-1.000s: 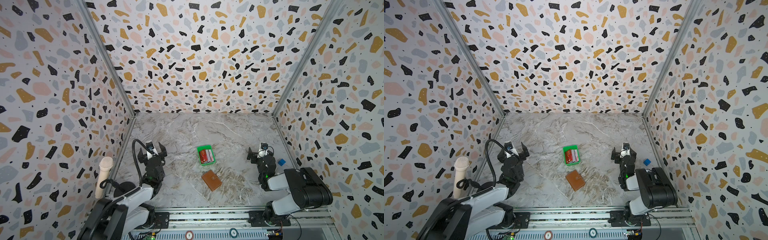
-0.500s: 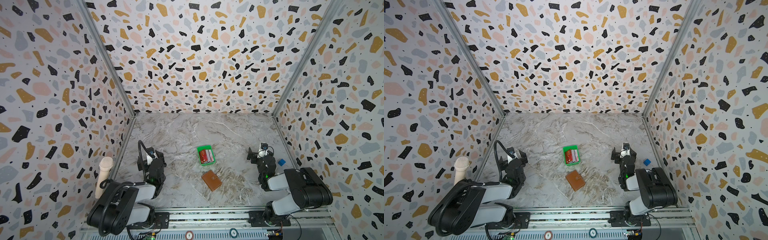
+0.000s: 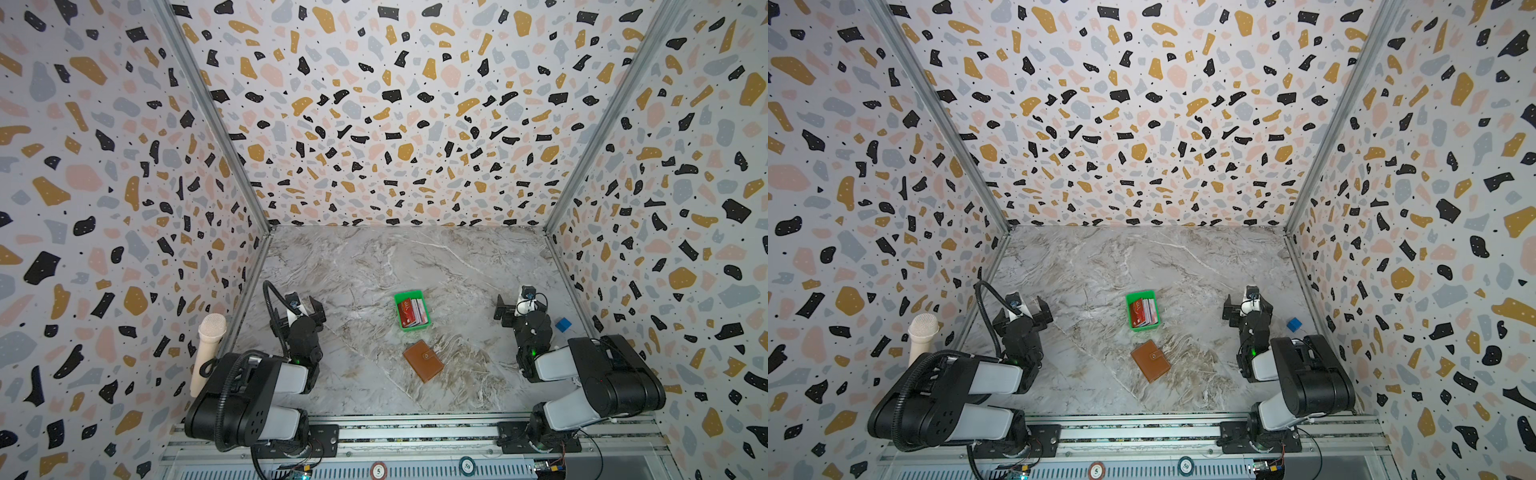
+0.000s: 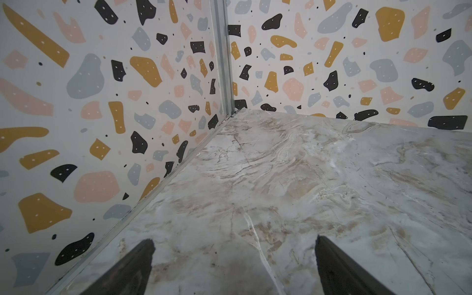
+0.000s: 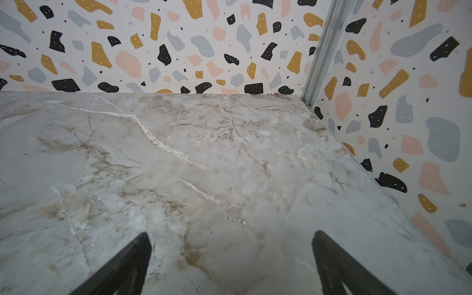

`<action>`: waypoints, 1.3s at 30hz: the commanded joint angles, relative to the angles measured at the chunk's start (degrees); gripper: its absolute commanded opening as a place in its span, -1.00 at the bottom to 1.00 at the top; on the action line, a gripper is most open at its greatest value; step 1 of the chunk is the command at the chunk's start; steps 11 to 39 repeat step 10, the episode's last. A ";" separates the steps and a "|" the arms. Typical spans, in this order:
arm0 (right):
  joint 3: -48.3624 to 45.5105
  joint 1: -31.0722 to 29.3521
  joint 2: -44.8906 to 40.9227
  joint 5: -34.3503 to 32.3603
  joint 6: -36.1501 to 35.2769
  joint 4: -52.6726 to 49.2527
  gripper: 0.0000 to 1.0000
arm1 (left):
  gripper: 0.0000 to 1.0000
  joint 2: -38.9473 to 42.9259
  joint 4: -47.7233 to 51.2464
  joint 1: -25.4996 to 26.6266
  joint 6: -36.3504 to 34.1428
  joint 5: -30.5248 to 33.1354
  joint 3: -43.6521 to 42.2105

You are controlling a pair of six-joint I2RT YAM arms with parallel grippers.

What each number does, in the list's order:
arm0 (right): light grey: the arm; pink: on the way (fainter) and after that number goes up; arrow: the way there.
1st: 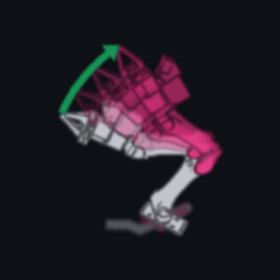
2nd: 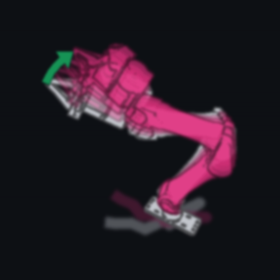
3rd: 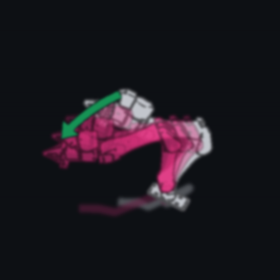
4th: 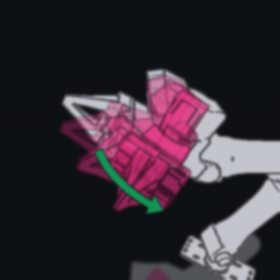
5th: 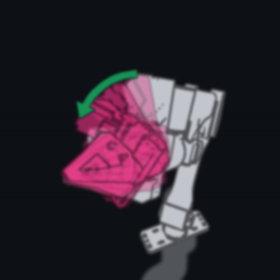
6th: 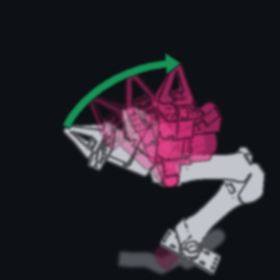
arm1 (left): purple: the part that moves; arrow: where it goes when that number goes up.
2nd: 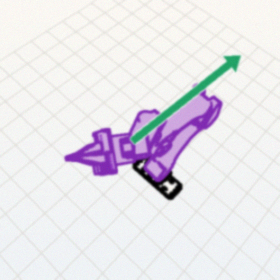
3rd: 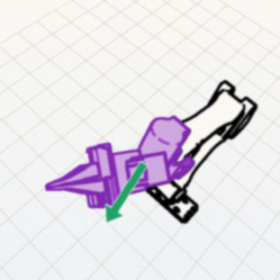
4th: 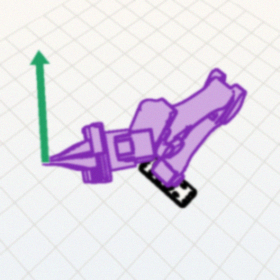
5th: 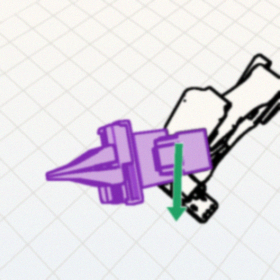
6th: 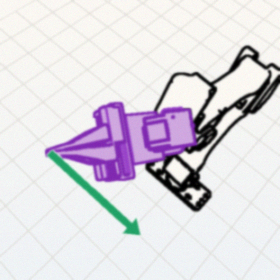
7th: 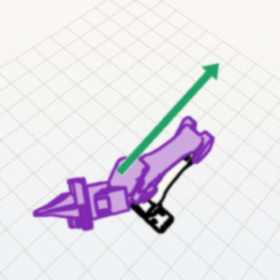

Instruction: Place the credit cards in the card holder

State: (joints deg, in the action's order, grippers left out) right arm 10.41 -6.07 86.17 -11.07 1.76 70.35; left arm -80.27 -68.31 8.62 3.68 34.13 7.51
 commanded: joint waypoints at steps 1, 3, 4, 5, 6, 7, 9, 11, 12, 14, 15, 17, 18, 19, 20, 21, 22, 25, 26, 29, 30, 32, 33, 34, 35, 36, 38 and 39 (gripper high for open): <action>1.08 0.11 -0.94 0.00 -0.44 1.14 0.98 | 1.00 0.65 -1.98 -0.36 0.45 -0.89 0.77; 1.28 0.14 -0.78 -0.01 -0.44 1.00 0.98 | 1.00 0.65 -1.81 -0.36 0.51 -0.85 0.80; 1.39 0.14 -0.81 0.00 -0.50 0.85 0.98 | 1.00 0.59 -2.04 -0.37 0.47 -0.80 0.75; 1.42 0.16 -0.74 0.00 -0.46 0.80 0.98 | 1.00 0.78 -1.69 -0.36 0.46 -0.90 0.84; 1.32 0.14 -0.79 0.00 -0.49 0.84 0.98 | 1.00 0.74 -1.52 -0.36 0.50 -0.87 0.84; 1.26 0.11 -0.89 0.00 -0.44 0.85 0.98 | 1.00 0.72 -1.77 -0.36 0.45 -0.84 0.84; 1.11 0.13 -1.09 0.00 -0.45 1.10 0.98 | 1.00 0.78 -1.65 -0.36 0.45 -0.91 0.84; 1.05 0.15 -1.03 0.00 -0.45 1.06 0.98 | 1.00 0.72 -1.65 -0.36 0.46 -0.90 0.85; 1.05 0.15 -1.03 0.00 -0.45 1.06 0.98 | 1.00 0.72 -1.65 -0.36 0.46 -0.90 0.85; 1.05 0.15 -1.03 0.00 -0.45 1.06 0.98 | 1.00 0.72 -1.65 -0.36 0.46 -0.90 0.85; 1.05 0.15 -1.03 0.00 -0.45 1.06 0.98 | 1.00 0.72 -1.65 -0.36 0.46 -0.90 0.85; 1.05 0.15 -1.03 0.00 -0.45 1.06 0.98 | 1.00 0.72 -1.65 -0.36 0.46 -0.90 0.85; 1.05 0.15 -1.03 0.00 -0.45 1.06 0.98 | 1.00 0.72 -1.65 -0.36 0.46 -0.90 0.85; 1.05 0.15 -1.03 0.00 -0.45 1.06 0.98 | 1.00 0.72 -1.65 -0.36 0.46 -0.90 0.85; 1.05 0.15 -1.03 0.00 -0.45 1.06 0.98 | 1.00 0.72 -1.65 -0.36 0.46 -0.90 0.85; 1.05 0.15 -1.03 0.00 -0.45 1.06 0.98 | 1.00 0.72 -1.65 -0.36 0.46 -0.90 0.85; 1.05 0.15 -1.03 0.00 -0.45 1.06 0.98 | 1.00 0.72 -1.65 -0.36 0.46 -0.90 0.85; 1.05 0.15 -1.03 0.00 -0.45 1.06 0.98 | 1.00 0.72 -1.65 -0.36 0.46 -0.90 0.85; 1.05 0.15 -1.03 0.00 -0.45 1.06 0.98 | 1.00 0.72 -1.65 -0.36 0.46 -0.90 0.85; 1.05 0.15 -1.03 0.00 -0.45 1.06 0.98 | 1.00 0.72 -1.65 -0.36 0.46 -0.90 0.85; 1.05 0.15 -1.03 0.00 -0.45 1.06 0.98 | 1.00 0.72 -1.65 -0.36 0.46 -0.90 0.85; 1.05 0.15 -1.03 0.00 -0.45 1.06 0.98 | 1.00 0.72 -1.65 -0.36 0.46 -0.90 0.85; 1.05 0.15 -1.03 0.00 -0.45 1.06 0.98 | 1.00 0.72 -1.65 -0.36 0.46 -0.90 0.85; 1.05 0.15 -1.03 0.00 -0.45 1.06 0.98 | 1.00 0.72 -1.65 -0.36 0.46 -0.90 0.85; 1.05 0.15 -1.03 0.00 -0.45 1.06 0.98 | 1.00 0.72 -1.65 -0.36 0.46 -0.90 0.85; 1.05 0.15 -1.03 0.00 -0.45 1.06 0.98 | 1.00 0.72 -1.65 -0.36 0.46 -0.90 0.85; 1.05 0.15 -1.03 0.00 -0.45 1.06 0.98 | 1.00 0.72 -1.65 -0.36 0.46 -0.90 0.85; 1.05 0.15 -1.03 0.00 -0.45 1.06 0.98 | 1.00 0.72 -1.65 -0.36 0.46 -0.90 0.85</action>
